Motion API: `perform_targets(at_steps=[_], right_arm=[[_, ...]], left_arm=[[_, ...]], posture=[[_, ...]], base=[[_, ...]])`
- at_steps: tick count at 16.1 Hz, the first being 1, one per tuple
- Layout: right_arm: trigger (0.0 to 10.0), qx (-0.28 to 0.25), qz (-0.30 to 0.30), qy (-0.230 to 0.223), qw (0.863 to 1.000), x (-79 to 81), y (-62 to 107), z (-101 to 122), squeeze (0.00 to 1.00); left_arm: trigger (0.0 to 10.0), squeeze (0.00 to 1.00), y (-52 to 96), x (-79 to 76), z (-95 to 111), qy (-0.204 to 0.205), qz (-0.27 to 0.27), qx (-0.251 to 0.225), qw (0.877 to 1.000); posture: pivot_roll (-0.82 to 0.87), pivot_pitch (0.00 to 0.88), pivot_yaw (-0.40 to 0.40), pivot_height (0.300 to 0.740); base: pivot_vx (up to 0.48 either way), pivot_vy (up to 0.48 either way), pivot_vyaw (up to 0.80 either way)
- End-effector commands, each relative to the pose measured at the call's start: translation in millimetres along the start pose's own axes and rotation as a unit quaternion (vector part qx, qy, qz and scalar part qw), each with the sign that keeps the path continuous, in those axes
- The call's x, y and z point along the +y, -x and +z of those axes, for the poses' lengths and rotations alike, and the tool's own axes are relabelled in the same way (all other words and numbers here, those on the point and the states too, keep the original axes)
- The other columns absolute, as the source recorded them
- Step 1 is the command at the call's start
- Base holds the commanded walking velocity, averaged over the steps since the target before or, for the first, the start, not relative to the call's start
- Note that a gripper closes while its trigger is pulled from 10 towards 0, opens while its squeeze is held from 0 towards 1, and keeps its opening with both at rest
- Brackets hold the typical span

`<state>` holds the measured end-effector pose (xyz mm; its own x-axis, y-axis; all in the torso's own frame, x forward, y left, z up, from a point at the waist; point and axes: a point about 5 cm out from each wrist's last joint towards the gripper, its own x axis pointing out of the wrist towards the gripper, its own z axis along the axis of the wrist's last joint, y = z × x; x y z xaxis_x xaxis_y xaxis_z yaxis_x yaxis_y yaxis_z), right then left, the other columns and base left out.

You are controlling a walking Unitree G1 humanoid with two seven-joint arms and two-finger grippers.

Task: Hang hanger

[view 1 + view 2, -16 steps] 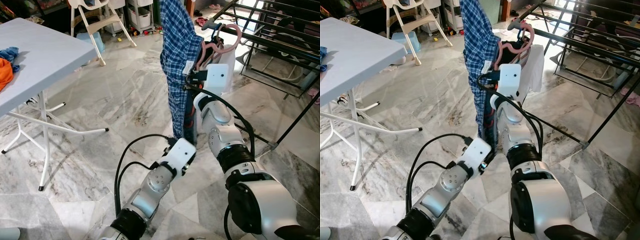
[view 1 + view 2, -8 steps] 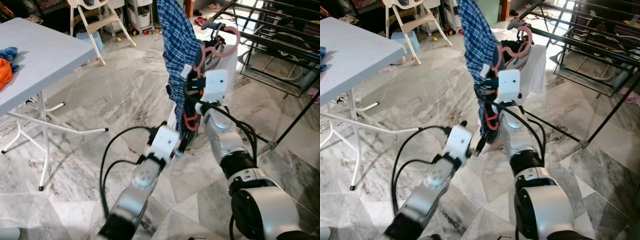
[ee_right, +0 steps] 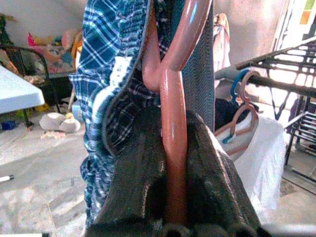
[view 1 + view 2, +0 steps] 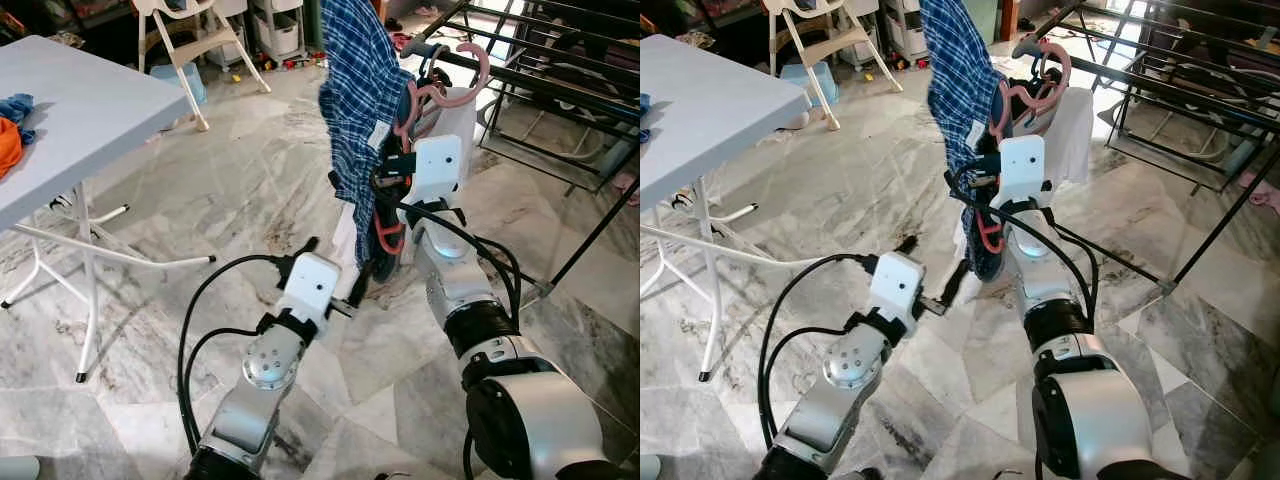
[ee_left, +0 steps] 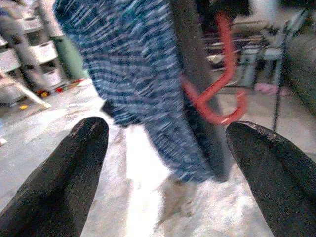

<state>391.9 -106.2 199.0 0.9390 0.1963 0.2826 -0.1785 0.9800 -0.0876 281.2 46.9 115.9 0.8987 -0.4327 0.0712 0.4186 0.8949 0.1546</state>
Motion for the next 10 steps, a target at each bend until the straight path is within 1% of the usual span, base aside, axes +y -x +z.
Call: perform_targets(at_steps=[1, 3, 5, 6, 8, 9, 10], right_arm=[[10.0, -0.051, 0.021, 0.008, 0.998, 8.0, -10.6, 25, 0.0], [10.0, -0.06, 0.047, 0.014, 0.997, 13.1, -10.4, 28, 0.0], [10.0, -0.06, 0.063, 0.015, 0.996, 14.4, -8.0, 27, 0.0], [10.0, -0.053, 0.08, 0.014, 0.995, 11.8, 0.1, 18, 0.0], [10.0, -0.043, 0.092, 0.01, 0.995, 8.9, 8.1, 9, 0.0], [10.0, -0.043, 0.092, 0.01, 0.995, 8.9, 8.1, 9, 0.0], [10.0, -0.036, 0.101, 0.01, 0.994, 7.1, 13.8, 3, 0.0]], left_arm=[[10.0, 1.0, 2.0, 14.8, -9, -0.023, 0.037, 0.017, 0.999], [10.0, 1.0, 0.9, 26.1, -7, -0.045, 0.055, 0.012, 0.997], [10.0, 1.0, -0.5, 34.2, -2, -0.063, 0.06, 0.003, 0.996], [10.0, 1.0, -1.6, 45.1, 5, -0.09, 0.06, -0.007, 0.994], [10.0, 1.0, -0.9, 53.5, 9, -0.111, 0.056, -0.01, 0.992], [10.0, 1.0, -0.9, 53.5, 9, -0.111, 0.056, -0.01, 0.992], [10.0, 1.0, 0.3, 58.6, 10, -0.126, 0.048, -0.009, 0.991]], posture=[[-0.09, 0.098, 0.022, 0.74], [-0.09, 0.093, 0.022, 0.74], [-0.09, 0.089, 0.022, 0.74], [-0.09, 0.087, 0.026, 0.74], [-0.09, 0.087, 0.029, 0.74], [-0.09, 0.087, 0.029, 0.74], [-0.09, 0.088, 0.034, 0.74]], base=[[0.0, 0.0, 0.0], [0.0, 0.0, 0.0], [0.0, 0.0, 0.0], [0.0, 0.0, 0.0], [0.0, 0.0, 0.0], [0.0, 0.0, 0.0], [0.0, 0.0, 0.0]])
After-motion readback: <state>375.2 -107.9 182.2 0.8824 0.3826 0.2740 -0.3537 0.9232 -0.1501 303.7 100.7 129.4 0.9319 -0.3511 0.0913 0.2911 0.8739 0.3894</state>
